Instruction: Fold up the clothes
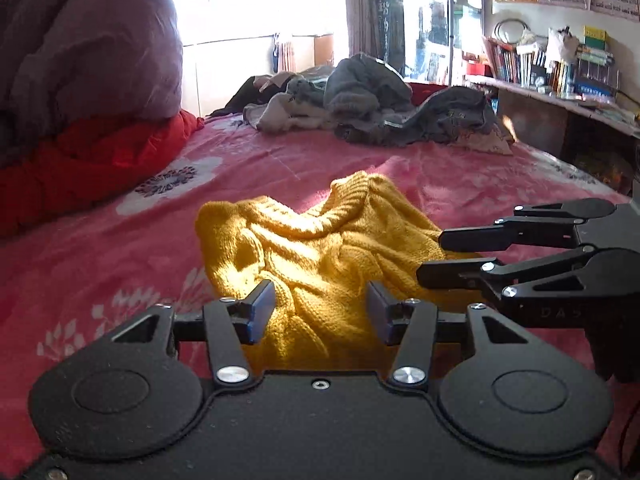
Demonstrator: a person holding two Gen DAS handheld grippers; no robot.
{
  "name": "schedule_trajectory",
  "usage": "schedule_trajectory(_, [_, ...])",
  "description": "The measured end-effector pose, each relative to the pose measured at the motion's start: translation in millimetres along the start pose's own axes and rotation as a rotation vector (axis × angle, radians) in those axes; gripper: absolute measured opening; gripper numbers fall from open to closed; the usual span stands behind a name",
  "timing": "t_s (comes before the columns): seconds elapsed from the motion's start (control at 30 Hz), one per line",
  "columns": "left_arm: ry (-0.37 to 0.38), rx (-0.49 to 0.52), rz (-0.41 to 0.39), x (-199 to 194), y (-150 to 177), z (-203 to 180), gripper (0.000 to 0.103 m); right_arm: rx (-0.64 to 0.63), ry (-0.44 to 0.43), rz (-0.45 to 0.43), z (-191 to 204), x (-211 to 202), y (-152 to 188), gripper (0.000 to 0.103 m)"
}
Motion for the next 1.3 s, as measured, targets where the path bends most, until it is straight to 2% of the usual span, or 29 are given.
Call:
schedule_trajectory(0.07, [-0.007,0.01,0.049,12.6,9.0,0.0,0.053,0.013,-0.002,0.028,-0.7,3.4,6.1,0.045])
schedule_trajectory(0.23, [0.006,0.054,0.084,31.0,21.1,2.3,0.055,0.044,-0.008,0.094,-2.1,11.2,20.9,0.047])
schedule_trajectory(0.4, [0.029,0.056,0.076,27.7,23.3,3.6,0.056,0.035,-0.011,0.055,0.7,-2.1,12.5,0.049])
schedule_trajectory(0.5, [0.045,0.029,0.024,9.9,11.9,7.0,0.056,0.03,-0.013,0.032,2.4,-10.1,7.4,0.049])
schedule_trajectory(0.53, [0.052,0.016,0.003,2.9,7.2,8.7,0.053,0.028,-0.013,0.024,3.0,-12.8,5.7,0.049])
schedule_trajectory(0.6, [0.043,-0.036,-0.055,-6.0,-4.6,17.7,0.048,0.024,-0.014,0.008,3.7,-17.4,2.0,0.048])
schedule_trajectory(0.67, [0.027,-0.102,-0.112,-10.6,-16.5,29.4,0.048,0.01,-0.011,-0.009,-1.5,-10.0,-8.5,0.048])
schedule_trajectory(0.73, [0.022,-0.132,-0.127,-3.0,-24.2,36.9,0.048,-0.005,-0.008,-0.027,-6.7,-2.6,-19.1,0.048])
schedule_trajectory(0.8, [0.007,-0.11,-0.136,8.7,-34.0,41.0,0.048,-0.019,-0.005,-0.044,-11.9,4.7,-29.6,0.048])
schedule_trajectory(0.9, [0.027,-0.122,-0.145,22.7,-44.1,48.5,0.048,-0.04,0.0,-0.07,-19.7,15.8,-45.4,0.048])
schedule_trajectory(1.03, [0.053,-0.118,-0.128,44.9,-46.3,56.0,0.048,-0.07,-0.009,-0.054,-25.8,39.1,-52.8,0.048])
schedule_trajectory(1.2, [0.117,-0.098,-0.06,72.2,-38.7,52.4,0.05,-0.076,-0.009,0.017,-35.7,74.1,-44.1,0.052])
schedule_trajectory(1.3, [0.138,-0.098,-0.033,79.5,-29.3,51.7,0.05,0.002,-0.033,0.067,-41.8,83.8,-32.1,0.053])
Point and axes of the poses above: each gripper's, at about its wrist camera, not at the fingertips, and x roughly the way its jaws point, z to its left, y to its underside, the point moved 7 cm from there along x, roughly the way its jaws point
